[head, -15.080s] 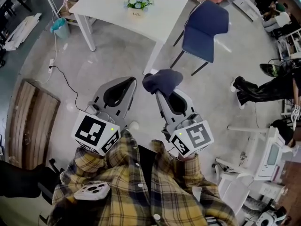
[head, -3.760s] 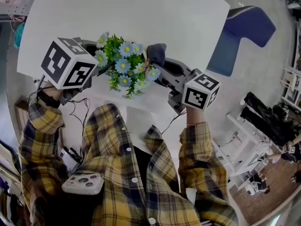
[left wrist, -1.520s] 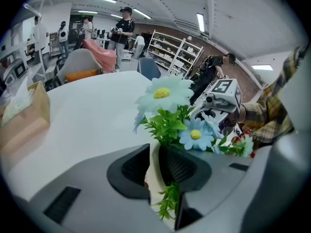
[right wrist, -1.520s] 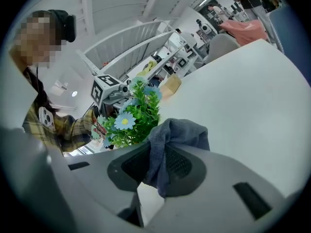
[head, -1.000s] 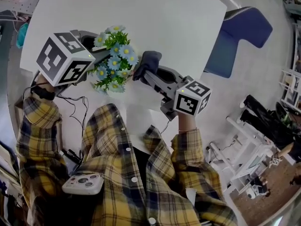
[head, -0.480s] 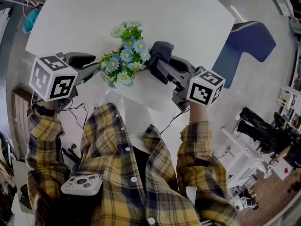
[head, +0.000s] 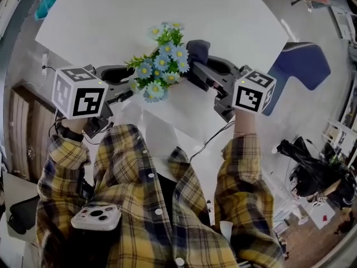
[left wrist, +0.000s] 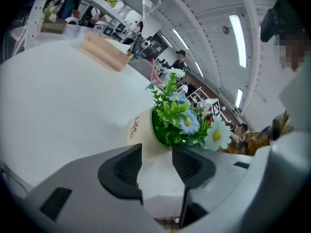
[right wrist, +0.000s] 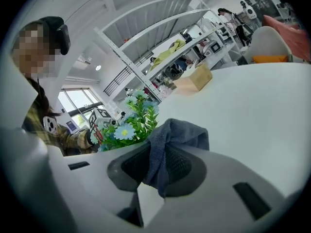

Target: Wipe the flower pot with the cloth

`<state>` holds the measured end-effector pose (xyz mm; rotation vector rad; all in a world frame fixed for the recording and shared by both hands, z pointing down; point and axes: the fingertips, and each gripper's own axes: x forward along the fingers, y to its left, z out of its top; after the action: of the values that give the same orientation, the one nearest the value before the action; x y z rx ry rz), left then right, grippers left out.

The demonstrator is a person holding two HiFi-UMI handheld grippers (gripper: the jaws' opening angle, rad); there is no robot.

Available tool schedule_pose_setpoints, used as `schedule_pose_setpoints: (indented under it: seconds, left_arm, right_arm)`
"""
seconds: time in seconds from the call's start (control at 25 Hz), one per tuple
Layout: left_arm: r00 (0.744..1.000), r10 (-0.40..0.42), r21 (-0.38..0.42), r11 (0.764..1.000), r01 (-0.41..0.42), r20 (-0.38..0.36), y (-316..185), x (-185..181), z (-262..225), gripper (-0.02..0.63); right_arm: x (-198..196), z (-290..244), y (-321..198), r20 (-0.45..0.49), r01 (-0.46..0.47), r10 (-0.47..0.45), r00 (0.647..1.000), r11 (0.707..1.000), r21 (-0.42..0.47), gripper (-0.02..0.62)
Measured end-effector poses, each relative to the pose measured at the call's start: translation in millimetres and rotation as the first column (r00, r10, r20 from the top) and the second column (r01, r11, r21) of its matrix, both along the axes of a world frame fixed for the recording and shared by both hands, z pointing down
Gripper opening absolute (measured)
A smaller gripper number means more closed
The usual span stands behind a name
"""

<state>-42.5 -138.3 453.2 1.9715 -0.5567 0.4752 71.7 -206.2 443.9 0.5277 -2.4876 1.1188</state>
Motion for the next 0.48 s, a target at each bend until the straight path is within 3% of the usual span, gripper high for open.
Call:
schedule_pose_setpoints:
  seconds: [0.24,0.36,0.48]
  left_arm:
    - [0.994,-0.081,-0.058,0.995,0.077,-0.071,-9,5,-5,0.179]
    - [0.995,-0.079,-0.073,0.995,0.074,-0.066,-12,7,-5,0.179]
    - [0.998,-0.058,-0.067,0.996,0.058,-0.007,-15,6,5,0.175]
  right_arm:
    - [-4,0,-1,0.012,0.072,-0.072,0.997,0.997,-0.018,0.063]
    - [-7,-1,1,0.028,0.095,-0.094,0.995,0.995,-0.03,0.063]
    - [-9,0,3,0.043,0.107,-0.105,0.994,0.993,-0.051,0.063]
